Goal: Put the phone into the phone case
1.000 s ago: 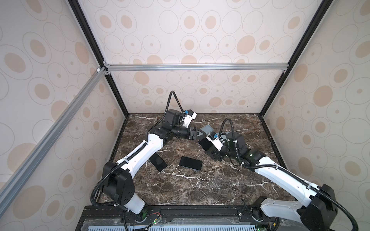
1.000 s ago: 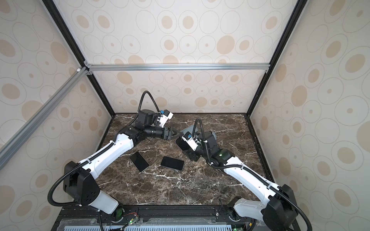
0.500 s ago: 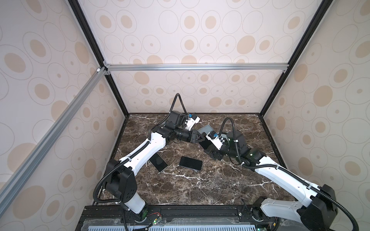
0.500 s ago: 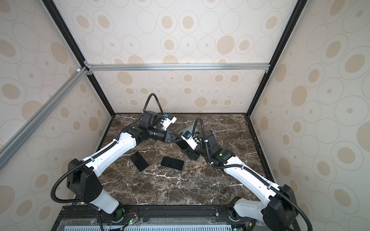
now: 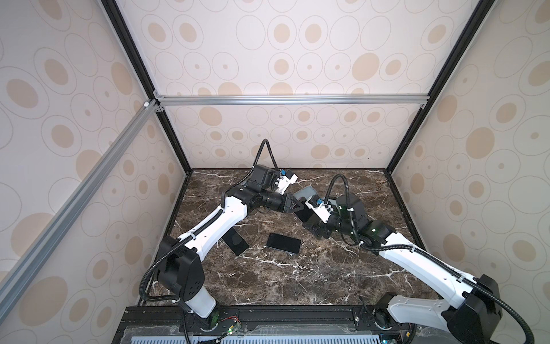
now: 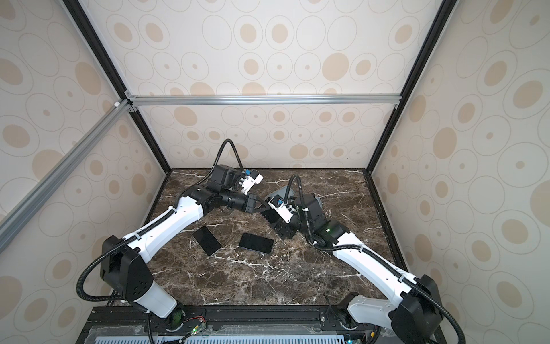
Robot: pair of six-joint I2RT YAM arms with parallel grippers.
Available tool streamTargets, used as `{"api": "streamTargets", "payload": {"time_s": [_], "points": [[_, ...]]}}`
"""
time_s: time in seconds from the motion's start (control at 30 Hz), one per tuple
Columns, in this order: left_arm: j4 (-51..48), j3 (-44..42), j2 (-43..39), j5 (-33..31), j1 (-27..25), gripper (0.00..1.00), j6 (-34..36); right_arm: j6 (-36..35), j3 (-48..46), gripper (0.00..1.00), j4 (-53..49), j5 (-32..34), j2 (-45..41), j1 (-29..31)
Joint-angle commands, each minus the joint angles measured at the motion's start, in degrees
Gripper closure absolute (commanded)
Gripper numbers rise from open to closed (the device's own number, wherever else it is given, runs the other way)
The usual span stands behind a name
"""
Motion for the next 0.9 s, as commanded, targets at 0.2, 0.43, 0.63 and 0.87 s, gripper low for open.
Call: {"api": "streamTargets", "payload": {"time_s": [0.2,0.43,0.63,0.87], "points": [[17.47,0.69,-7.29,-6.66,0.12,1.00,-5.71,9.89,16.80,0.00,-3.97,0.45,1.39,0.20],[29.15,-2.29,-13.63,-15.09,0.91,1.00,-6.73,16.88,22.97,0.00,-1.14,-0.47,-2.88,-3.48],[50.06,-13.02,-21.68,-17.78,1.16,1.00,-11.38,29.70,26.18,0.06,0.64,-10.73,-4.41,-13.39],[64.26,-18.59,-25.22,-14.73,1.34,1.00,-16.11,46.62,25.21,0.17,13.96,-29.32,-2.88,-22.66]]}}
